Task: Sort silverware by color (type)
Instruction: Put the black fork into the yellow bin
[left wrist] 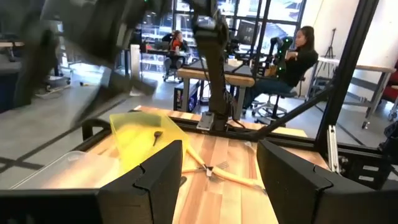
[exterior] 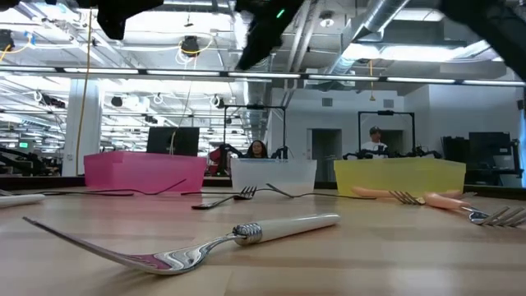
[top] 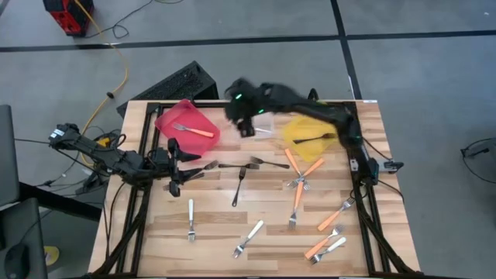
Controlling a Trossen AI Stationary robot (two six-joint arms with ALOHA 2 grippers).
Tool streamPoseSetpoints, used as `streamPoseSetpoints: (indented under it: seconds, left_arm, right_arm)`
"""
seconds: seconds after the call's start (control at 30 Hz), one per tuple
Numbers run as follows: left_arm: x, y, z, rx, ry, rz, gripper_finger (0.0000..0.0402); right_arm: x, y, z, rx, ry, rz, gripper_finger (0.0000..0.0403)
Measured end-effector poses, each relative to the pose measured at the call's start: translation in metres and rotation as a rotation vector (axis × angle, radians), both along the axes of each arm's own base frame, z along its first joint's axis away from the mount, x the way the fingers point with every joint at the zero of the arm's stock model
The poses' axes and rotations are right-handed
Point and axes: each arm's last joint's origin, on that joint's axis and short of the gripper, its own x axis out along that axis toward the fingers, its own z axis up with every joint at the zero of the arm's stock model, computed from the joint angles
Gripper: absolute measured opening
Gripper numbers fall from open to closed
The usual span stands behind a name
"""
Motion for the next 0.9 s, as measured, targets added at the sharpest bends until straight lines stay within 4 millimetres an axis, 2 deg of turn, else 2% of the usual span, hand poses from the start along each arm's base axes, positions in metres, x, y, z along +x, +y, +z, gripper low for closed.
streamPoseSetpoints:
  seconds: [0.1,0.23,0.43,0.63,0.77,0.9]
  left_arm:
    - [0.0,0.0,0.0,-0.004,-0.001,0.008,0.0194]
    - [0.0,0.0,-0.001,-0.004,0.011,0.009,0.0194]
    - [0.0,0.001,-0.007,-0.036,0.051,0.043,0.0194]
    - [-0.001,0.002,-0.012,-0.095,0.084,0.062,0.0194]
    - [-0.002,0.002,-0.018,-0.132,0.13,0.074,0.0194]
    - [-0.001,0.003,-0.03,-0.145,0.224,0.113,0.0194]
  right_arm:
    - [-0.034,-0.002,0.031,-0.007,0.003,-0.051,0.0311]
    - [-0.072,-0.005,0.054,0.041,0.016,-0.145,0.0311]
    - [-0.145,-0.001,0.083,0.138,0.044,-0.293,0.0311]
    - [-0.21,0.017,0.081,0.281,0.092,-0.409,0.0311]
    - [-0.25,0.034,0.062,0.311,0.08,-0.478,0.0311]
    - [-0.283,0.052,0.039,0.336,-0.024,-0.523,0.0311]
